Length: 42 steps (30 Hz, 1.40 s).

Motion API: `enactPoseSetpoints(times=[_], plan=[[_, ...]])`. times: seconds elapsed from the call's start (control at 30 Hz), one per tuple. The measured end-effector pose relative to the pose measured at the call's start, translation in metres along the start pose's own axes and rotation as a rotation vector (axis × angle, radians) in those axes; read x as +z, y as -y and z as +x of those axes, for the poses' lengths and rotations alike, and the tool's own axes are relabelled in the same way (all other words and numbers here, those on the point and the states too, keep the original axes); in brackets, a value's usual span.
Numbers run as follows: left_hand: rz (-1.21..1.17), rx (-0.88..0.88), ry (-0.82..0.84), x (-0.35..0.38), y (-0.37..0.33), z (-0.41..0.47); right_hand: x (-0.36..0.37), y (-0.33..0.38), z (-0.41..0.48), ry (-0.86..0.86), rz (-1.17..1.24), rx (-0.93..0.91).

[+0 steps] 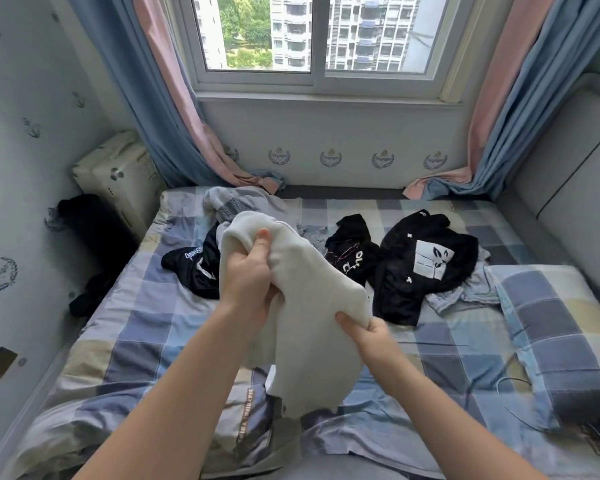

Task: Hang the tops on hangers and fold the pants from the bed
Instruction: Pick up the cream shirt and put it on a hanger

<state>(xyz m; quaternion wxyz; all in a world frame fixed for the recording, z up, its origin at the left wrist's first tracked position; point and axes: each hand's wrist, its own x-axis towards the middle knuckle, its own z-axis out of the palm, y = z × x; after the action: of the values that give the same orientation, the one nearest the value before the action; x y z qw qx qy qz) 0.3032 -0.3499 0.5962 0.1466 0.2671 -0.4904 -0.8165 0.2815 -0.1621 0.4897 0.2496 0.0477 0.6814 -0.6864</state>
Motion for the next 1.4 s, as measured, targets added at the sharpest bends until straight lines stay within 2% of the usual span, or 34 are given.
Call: enactPoseSetpoints(times=[0.17,0.3,0.4,0.57,0.7,0.8,0.9,1.0,1.13,1.2,1.3,1.4], plan=[[0.092,-0.064,-0.001,-0.019,0.012,0.015,-0.018,0.047,0.009,-0.018,-0.210,-0.209],[0.222,-0.135,0.089,-0.027,0.027,0.017,-0.015,0.083,0.010,-0.008,-0.240,-0.260],[0.386,-0.103,0.175,-0.028,0.041,0.008,-0.008,0.102,0.012,-0.023,-0.184,-0.238],[0.625,0.008,0.443,-0.017,0.060,-0.016,0.002,0.125,0.009,-0.084,-0.067,-0.190],[0.778,0.137,0.461,-0.010,0.071,-0.021,0.006,0.140,-0.005,-0.088,0.102,-0.203],[0.782,0.243,0.481,-0.008,0.075,-0.021,0.008,0.152,-0.019,-0.037,0.214,-0.216],[0.792,0.344,0.423,-0.002,0.066,-0.021,0.011,0.162,-0.031,0.072,0.205,-0.204],[0.848,0.375,0.384,0.006,0.056,-0.014,0.017,0.166,-0.037,0.144,0.113,-0.198],[0.776,0.385,0.422,0.012,0.051,-0.009,0.018,0.169,-0.039,0.187,0.119,-0.217],[0.712,0.369,0.412,0.008,0.050,-0.006,0.012,0.166,-0.038,0.186,0.115,-0.258],[0.641,0.304,0.323,0.000,0.046,-0.002,-0.002,0.149,-0.038,0.060,-0.115,-0.426],[0.541,0.215,0.282,-0.007,0.046,-0.004,-0.009,0.121,-0.041,0.015,-0.190,-0.536]])
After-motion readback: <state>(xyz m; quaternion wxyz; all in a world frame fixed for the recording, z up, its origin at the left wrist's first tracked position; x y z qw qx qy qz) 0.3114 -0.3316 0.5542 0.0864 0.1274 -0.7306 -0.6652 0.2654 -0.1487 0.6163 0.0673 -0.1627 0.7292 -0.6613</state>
